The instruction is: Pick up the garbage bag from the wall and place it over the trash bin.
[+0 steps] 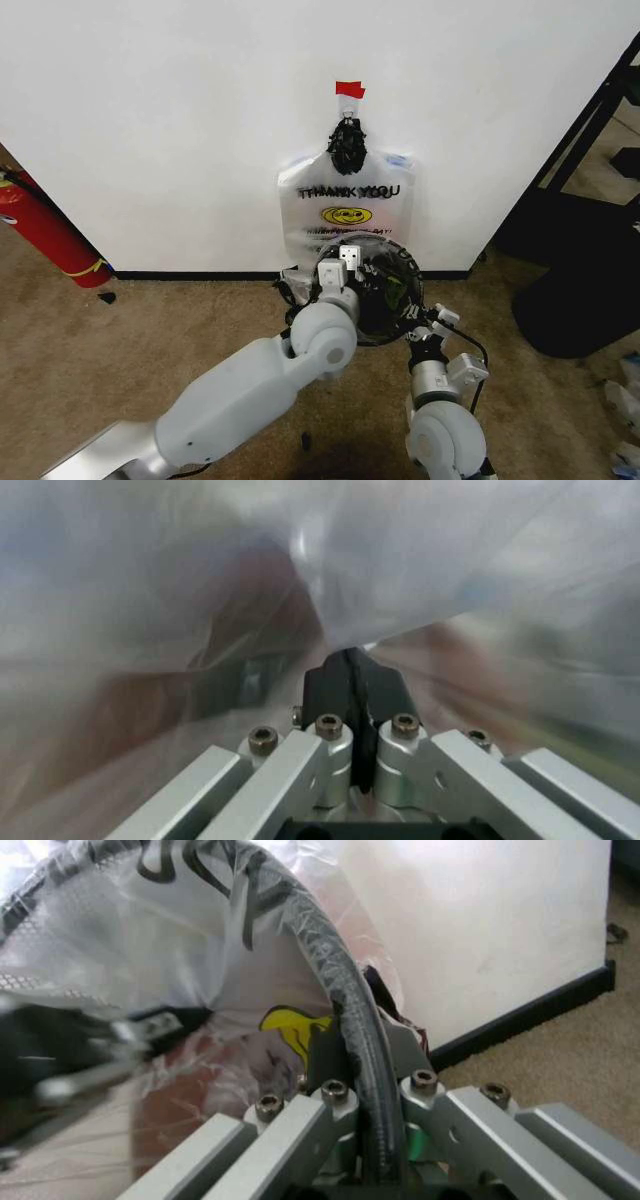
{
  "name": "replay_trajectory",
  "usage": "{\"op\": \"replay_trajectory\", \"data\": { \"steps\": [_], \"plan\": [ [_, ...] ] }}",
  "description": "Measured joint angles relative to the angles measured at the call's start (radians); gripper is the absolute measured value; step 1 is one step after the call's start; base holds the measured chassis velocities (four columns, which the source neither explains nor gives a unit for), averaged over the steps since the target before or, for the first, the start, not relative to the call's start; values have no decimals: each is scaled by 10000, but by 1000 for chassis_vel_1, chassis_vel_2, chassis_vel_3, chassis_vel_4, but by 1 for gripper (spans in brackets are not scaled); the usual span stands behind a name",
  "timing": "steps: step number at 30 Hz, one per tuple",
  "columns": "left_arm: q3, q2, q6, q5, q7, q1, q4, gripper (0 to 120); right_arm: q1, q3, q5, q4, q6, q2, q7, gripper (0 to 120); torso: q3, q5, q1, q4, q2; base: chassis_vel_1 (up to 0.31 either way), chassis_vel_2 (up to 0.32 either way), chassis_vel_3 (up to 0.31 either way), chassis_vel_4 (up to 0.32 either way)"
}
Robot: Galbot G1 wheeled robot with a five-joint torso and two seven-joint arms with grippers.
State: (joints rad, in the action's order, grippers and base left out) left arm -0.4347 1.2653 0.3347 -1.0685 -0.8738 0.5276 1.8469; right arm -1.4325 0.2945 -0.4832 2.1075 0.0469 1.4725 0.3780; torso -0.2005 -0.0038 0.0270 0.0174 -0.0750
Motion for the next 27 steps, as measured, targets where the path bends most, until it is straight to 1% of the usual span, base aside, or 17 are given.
{"op": "replay_trajectory", "data": {
  "steps": [4, 6, 8, 11, 13, 16, 18, 22, 27],
  "plan": [
    [-70, 176, -33, 114, -71, -86, -479, 0, -44, -25, 40, 93, -19, 25, -56, 0, 0, 0, 0, -1, 0, 0, 0, 0, 0],
    [-78, 279, -98, 4, -131, -104, -755, 0, -80, -29, 42, 140, -31, 26, -79, 0, 0, 0, 0, -1, 0, 0, 0, 0, 0],
    [-78, 296, -111, 0, -134, -104, -823, 0, -90, -30, 42, 153, -35, 26, -88, 0, 0, 0, 0, -1, 0, 0, 0, 0, 0],
    [-85, 348, -149, 73, -131, -136, -1226, 0, -125, -43, 30, 218, -57, 10, -164, 0, 0, 0, 0, -2, 0, 0, 0, 0, 0],
    [-85, 366, -151, 71, -131, -161, -1325, 0, -129, -54, 35, 237, -69, 4, -196, 0, 0, 0, 0, -2, 0, 0, 0, 0, 0],
    [-2, 478, -154, -165, -215, -263, -1603, 0, -167, -79, 299, 248, -186, -20, -396, 0, 0, 0, 0, -2, 0, 0, 0, 0, 0],
    [123, 604, -153, -544, -327, -440, -1882, 0, -203, -58, 426, 342, -268, 17, -570, 0, 0, 0, 0, 0, 0, 0, 0, 0, 0],
    [53, 650, -149, -542, -335, -475, -2047, 0, -198, -66, 359, 411, -263, 12, -572, 0, 0, 0, 0, -2, 0, 0, 0, 0, 0],
    [-58, 674, -131, -275, -322, -490, -2237, 0, -205, -44, 135, 480, -193, -44, -542, 0, 0, 0, 0, 0, 0, 0, 0, 0, 0]
  ]
}}
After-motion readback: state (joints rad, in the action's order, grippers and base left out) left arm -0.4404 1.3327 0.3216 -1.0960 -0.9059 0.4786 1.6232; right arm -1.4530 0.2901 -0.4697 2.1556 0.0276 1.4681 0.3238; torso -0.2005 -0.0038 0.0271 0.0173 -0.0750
